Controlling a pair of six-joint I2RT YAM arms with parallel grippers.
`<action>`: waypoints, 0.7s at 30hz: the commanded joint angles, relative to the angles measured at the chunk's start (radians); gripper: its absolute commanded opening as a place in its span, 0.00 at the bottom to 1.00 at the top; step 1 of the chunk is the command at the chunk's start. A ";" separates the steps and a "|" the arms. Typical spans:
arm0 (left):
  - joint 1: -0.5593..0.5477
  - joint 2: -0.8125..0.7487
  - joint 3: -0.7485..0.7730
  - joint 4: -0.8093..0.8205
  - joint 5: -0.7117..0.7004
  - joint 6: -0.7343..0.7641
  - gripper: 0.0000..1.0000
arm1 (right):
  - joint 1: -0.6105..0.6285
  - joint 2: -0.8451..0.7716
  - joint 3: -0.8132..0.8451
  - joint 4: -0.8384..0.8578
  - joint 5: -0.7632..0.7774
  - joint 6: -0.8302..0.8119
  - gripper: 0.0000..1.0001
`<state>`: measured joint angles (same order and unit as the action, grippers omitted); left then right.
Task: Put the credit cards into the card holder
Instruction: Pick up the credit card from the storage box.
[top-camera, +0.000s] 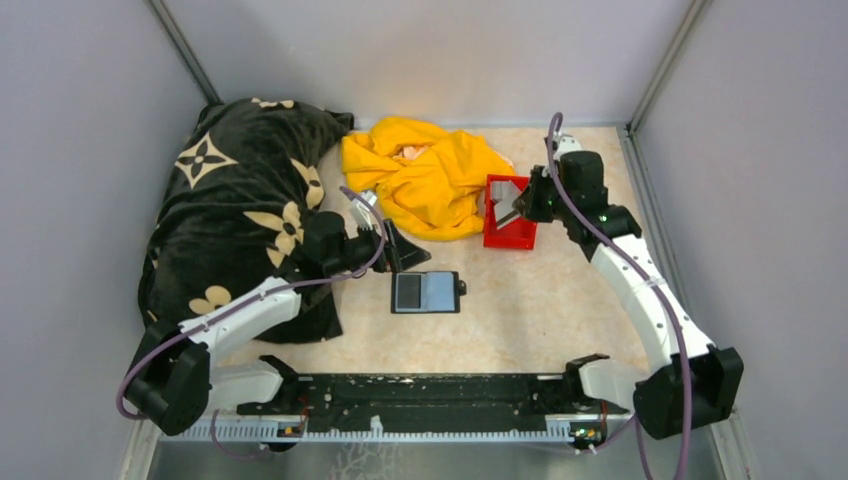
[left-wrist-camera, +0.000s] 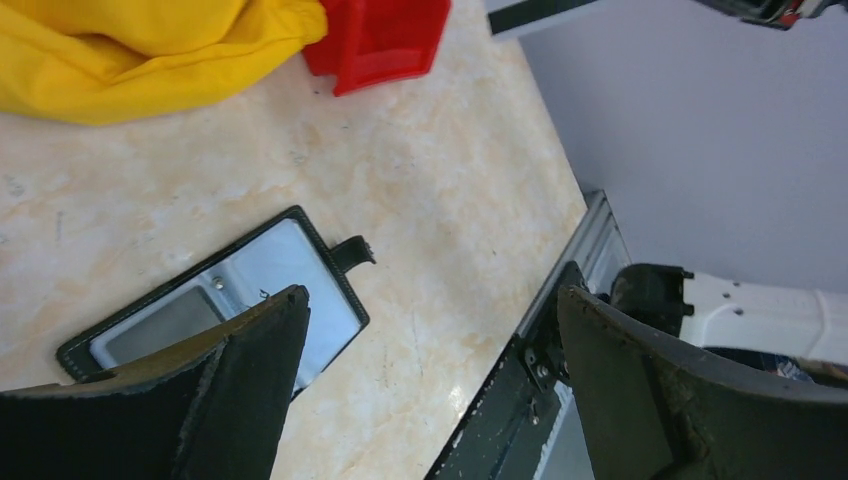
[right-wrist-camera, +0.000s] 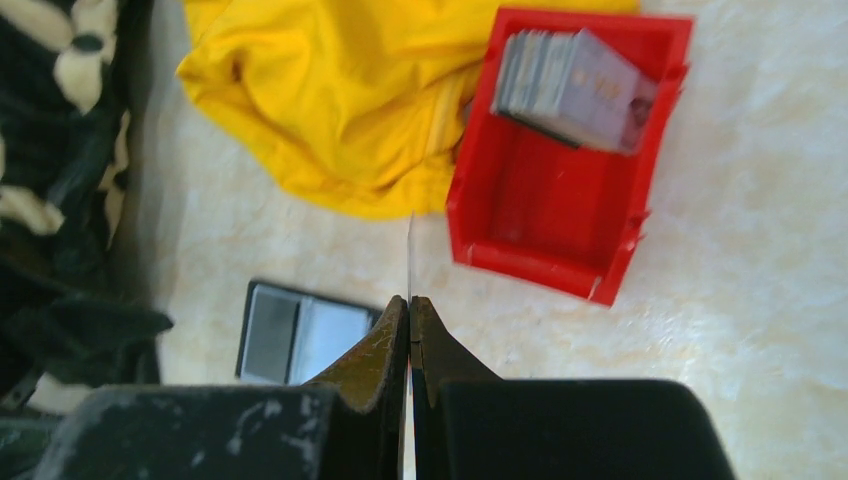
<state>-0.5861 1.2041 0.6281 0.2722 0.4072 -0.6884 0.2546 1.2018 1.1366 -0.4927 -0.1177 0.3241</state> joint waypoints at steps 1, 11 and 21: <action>0.006 -0.030 -0.056 0.222 0.163 0.019 0.99 | 0.021 -0.116 -0.095 -0.037 -0.224 0.021 0.00; 0.006 -0.023 -0.111 0.378 0.332 0.033 0.98 | 0.133 -0.283 -0.290 0.021 -0.500 0.137 0.00; 0.004 0.057 -0.119 0.472 0.470 0.000 0.97 | 0.213 -0.280 -0.384 0.185 -0.619 0.249 0.00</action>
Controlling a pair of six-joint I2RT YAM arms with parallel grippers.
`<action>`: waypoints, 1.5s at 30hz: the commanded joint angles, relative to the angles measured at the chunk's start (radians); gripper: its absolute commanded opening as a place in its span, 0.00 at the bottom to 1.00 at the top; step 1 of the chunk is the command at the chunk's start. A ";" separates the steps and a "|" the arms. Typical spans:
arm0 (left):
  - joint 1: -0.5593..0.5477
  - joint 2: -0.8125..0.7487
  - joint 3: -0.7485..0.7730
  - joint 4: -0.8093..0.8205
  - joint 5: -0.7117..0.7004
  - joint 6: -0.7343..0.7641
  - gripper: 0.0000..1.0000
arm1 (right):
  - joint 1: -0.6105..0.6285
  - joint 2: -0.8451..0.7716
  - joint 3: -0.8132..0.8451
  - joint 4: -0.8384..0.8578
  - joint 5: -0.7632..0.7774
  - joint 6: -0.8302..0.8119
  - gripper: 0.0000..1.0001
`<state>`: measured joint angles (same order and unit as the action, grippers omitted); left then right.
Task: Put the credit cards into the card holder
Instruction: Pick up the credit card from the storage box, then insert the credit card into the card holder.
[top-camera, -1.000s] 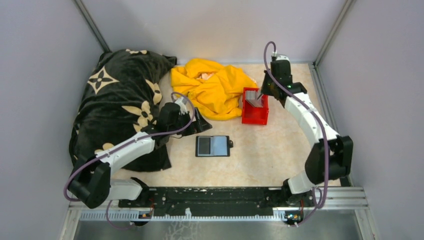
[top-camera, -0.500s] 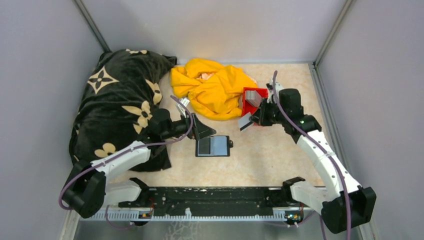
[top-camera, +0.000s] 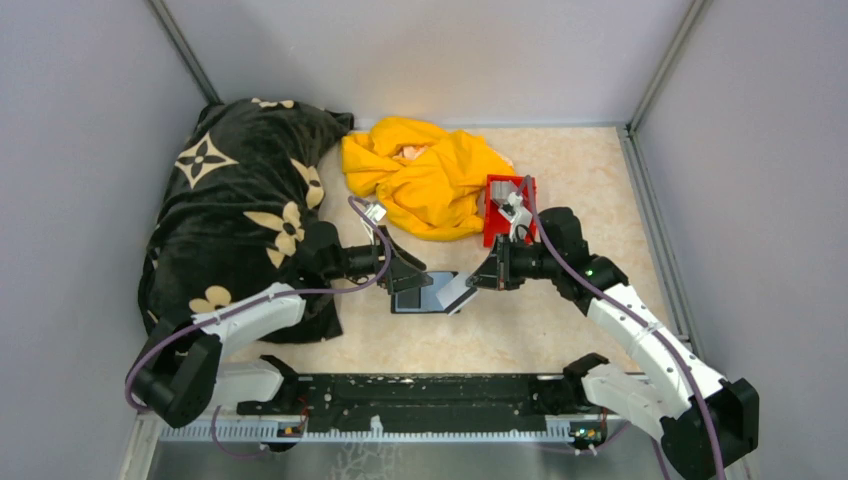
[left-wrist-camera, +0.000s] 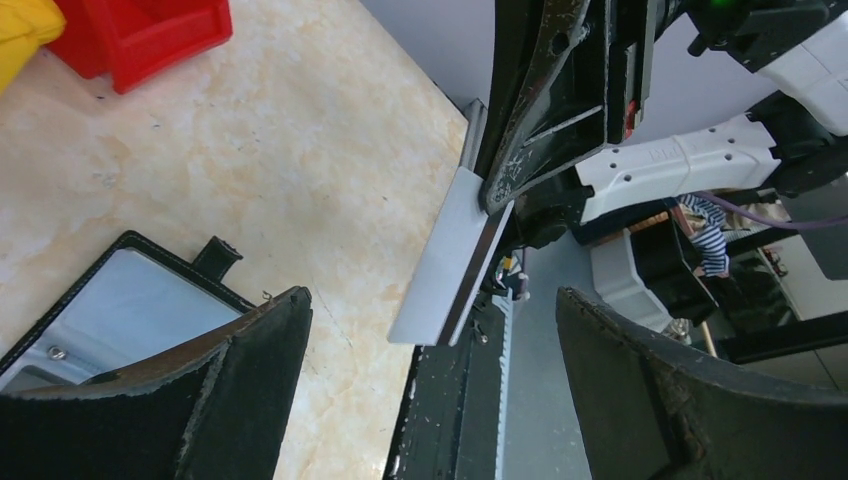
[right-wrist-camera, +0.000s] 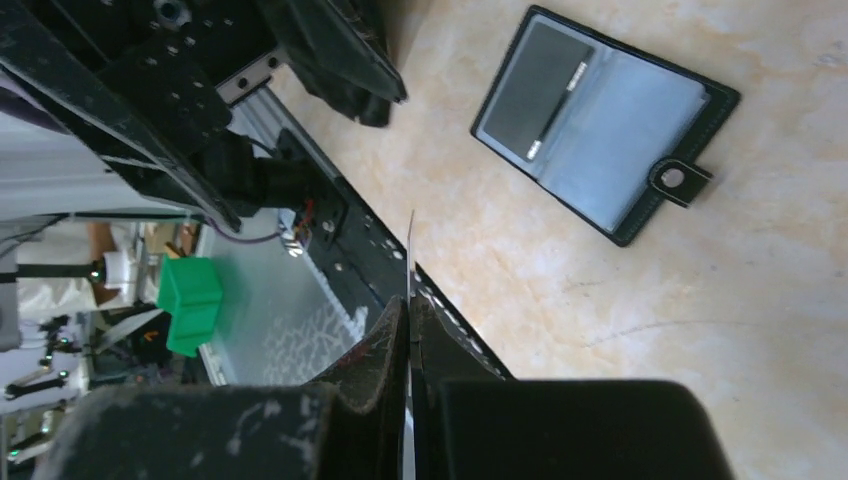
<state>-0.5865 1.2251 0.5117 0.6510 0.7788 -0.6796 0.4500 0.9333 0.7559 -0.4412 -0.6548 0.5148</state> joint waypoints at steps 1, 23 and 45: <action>0.004 0.049 0.001 0.106 0.116 -0.016 0.97 | 0.023 -0.006 -0.005 0.146 -0.092 0.063 0.00; -0.044 0.215 0.056 0.171 0.295 -0.063 0.61 | 0.075 0.180 -0.020 0.335 -0.176 0.116 0.00; -0.055 0.254 0.094 -0.134 0.067 0.065 0.00 | 0.075 0.208 0.008 0.286 -0.047 0.049 0.18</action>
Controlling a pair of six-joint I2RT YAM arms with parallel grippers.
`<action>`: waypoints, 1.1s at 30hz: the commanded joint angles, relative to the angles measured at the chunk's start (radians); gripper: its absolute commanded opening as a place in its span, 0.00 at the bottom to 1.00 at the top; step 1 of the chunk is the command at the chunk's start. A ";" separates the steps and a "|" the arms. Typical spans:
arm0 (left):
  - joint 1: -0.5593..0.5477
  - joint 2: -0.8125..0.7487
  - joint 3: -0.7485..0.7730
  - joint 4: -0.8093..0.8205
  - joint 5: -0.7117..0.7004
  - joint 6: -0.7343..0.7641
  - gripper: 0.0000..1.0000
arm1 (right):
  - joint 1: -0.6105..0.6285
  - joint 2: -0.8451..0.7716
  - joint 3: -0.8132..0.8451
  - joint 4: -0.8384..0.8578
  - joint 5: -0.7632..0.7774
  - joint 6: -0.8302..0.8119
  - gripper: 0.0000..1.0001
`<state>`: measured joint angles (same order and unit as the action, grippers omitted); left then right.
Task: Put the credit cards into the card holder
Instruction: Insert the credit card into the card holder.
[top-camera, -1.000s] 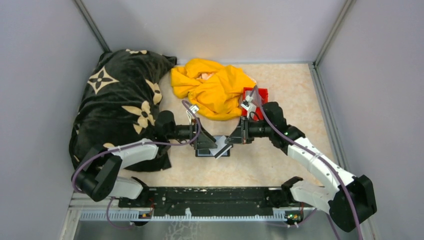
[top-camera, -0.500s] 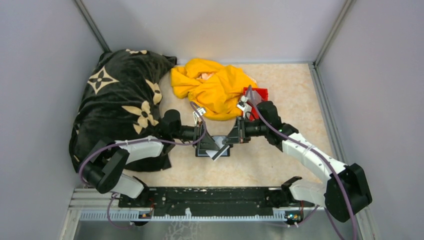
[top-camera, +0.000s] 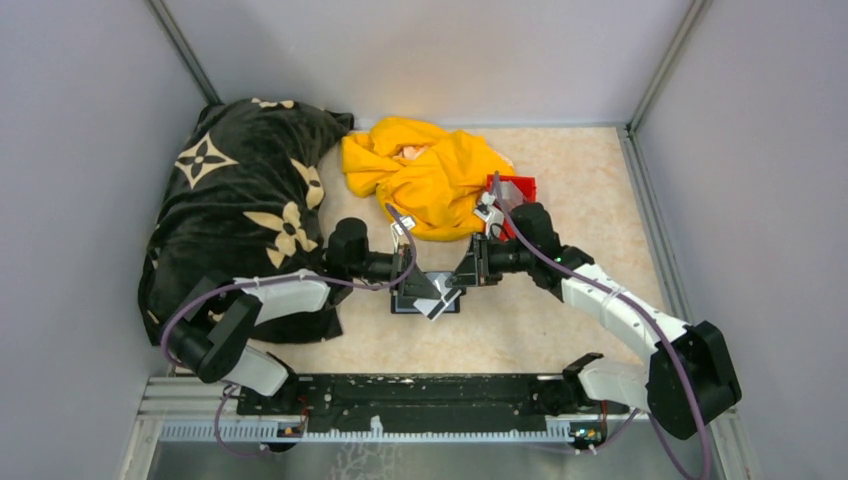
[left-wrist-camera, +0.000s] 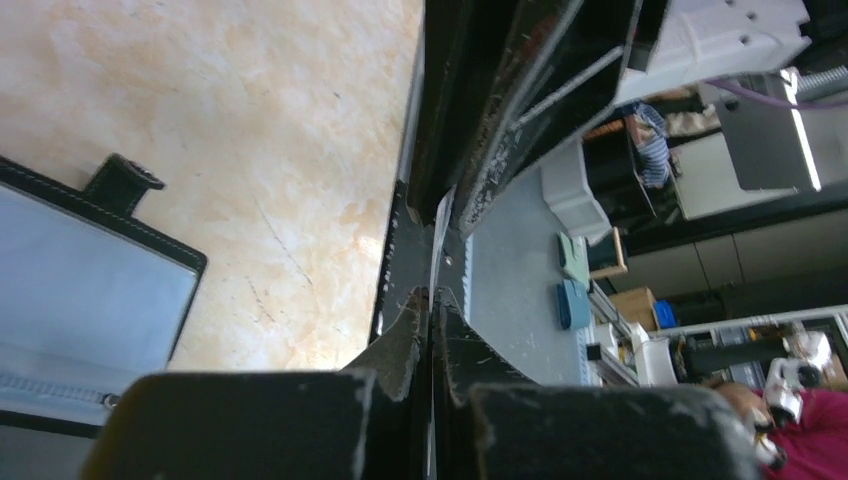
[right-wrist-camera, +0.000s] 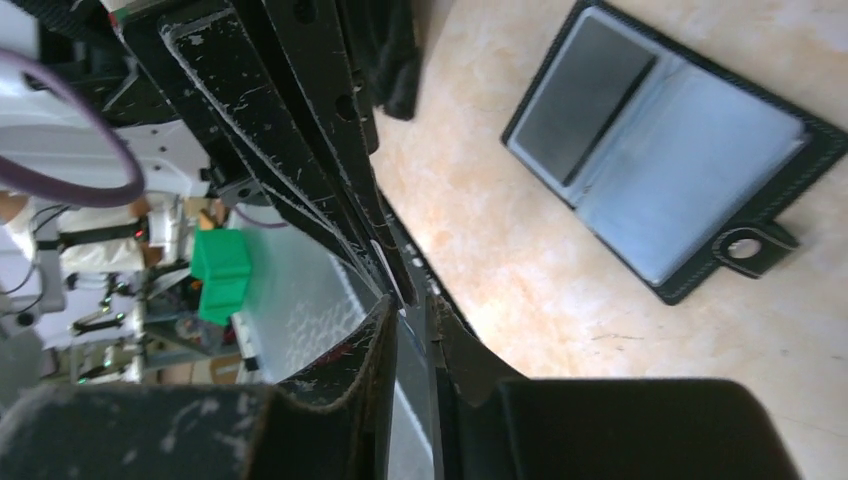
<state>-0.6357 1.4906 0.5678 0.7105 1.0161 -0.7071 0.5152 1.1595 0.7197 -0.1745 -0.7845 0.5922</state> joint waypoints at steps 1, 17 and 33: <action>-0.006 -0.016 0.041 -0.240 -0.230 0.099 0.00 | 0.009 -0.022 0.046 0.012 0.109 -0.031 0.20; -0.005 -0.054 -0.061 -0.303 -0.637 -0.097 0.00 | 0.118 0.047 0.077 -0.059 0.531 -0.068 0.29; -0.005 -0.026 -0.203 -0.106 -0.706 -0.199 0.00 | 0.283 0.264 0.125 -0.032 0.804 -0.037 0.09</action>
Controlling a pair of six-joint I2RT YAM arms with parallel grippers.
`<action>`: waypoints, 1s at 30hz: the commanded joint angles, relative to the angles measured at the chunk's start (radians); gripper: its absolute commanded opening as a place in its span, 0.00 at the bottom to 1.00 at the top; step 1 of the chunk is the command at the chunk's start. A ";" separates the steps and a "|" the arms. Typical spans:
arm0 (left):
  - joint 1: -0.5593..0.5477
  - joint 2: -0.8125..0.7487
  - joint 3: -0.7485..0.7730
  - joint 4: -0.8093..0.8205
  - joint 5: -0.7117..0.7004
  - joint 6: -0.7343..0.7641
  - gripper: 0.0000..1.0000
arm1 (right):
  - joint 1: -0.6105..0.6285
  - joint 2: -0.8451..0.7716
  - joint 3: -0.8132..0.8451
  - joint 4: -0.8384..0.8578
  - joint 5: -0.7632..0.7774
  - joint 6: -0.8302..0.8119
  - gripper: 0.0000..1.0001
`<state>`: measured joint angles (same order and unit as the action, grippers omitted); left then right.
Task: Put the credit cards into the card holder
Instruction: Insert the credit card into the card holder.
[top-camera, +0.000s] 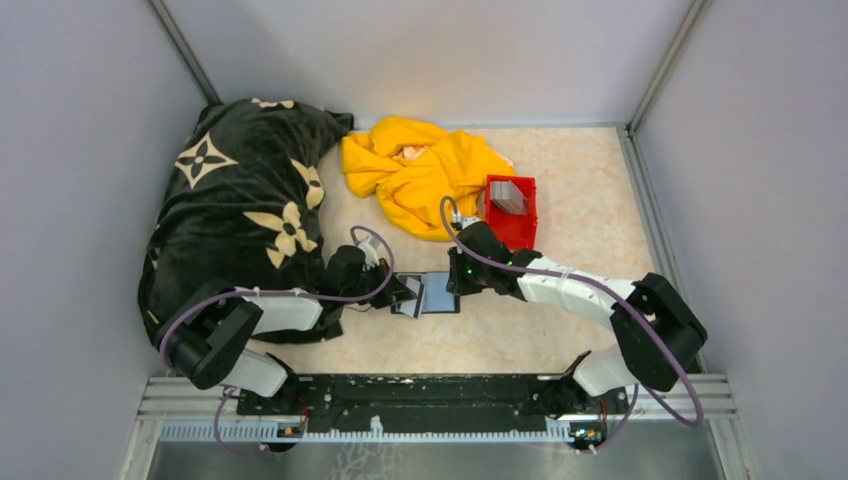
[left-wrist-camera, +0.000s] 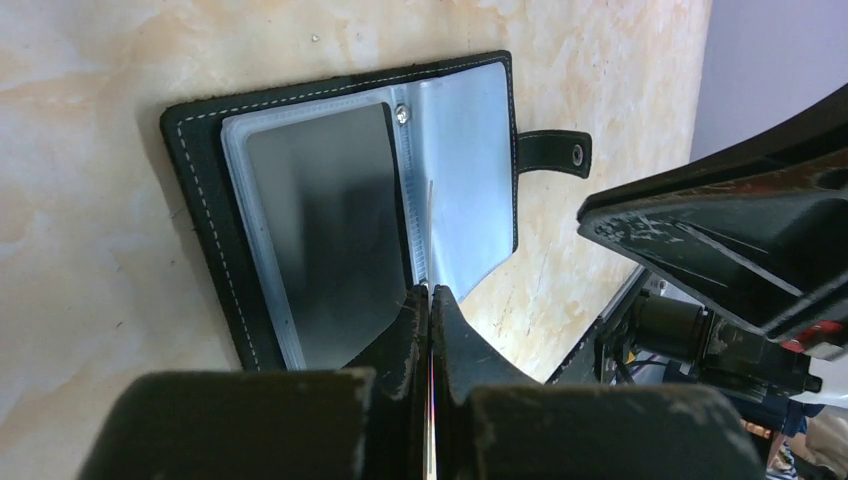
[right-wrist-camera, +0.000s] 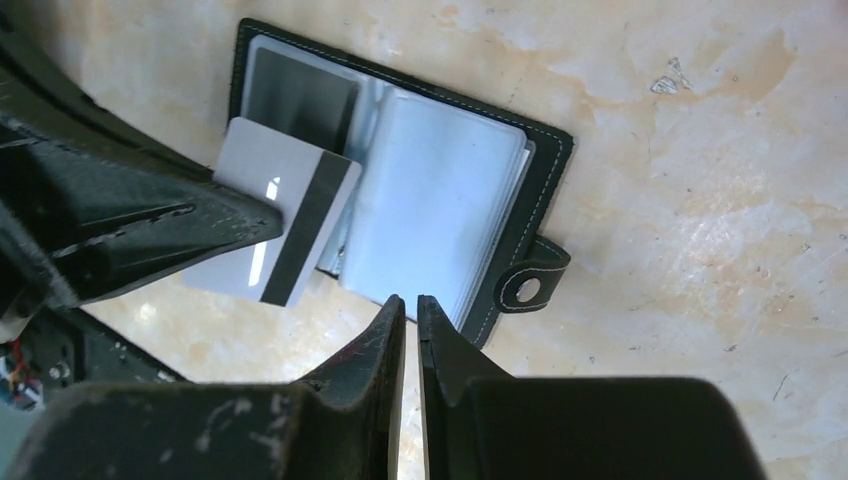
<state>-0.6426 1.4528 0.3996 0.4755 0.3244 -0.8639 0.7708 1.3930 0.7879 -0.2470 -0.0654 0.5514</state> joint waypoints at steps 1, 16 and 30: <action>0.001 0.018 -0.043 0.151 -0.014 -0.050 0.00 | 0.032 0.041 0.059 0.040 0.098 0.002 0.07; 0.001 0.103 -0.021 0.218 -0.001 -0.067 0.00 | 0.045 0.136 0.063 0.015 0.229 0.024 0.00; 0.001 0.140 0.008 0.213 -0.022 -0.063 0.00 | 0.045 0.157 0.052 0.000 0.260 0.035 0.00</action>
<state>-0.6430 1.5711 0.3855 0.6674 0.3138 -0.9276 0.8051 1.5333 0.8082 -0.2550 0.1726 0.5735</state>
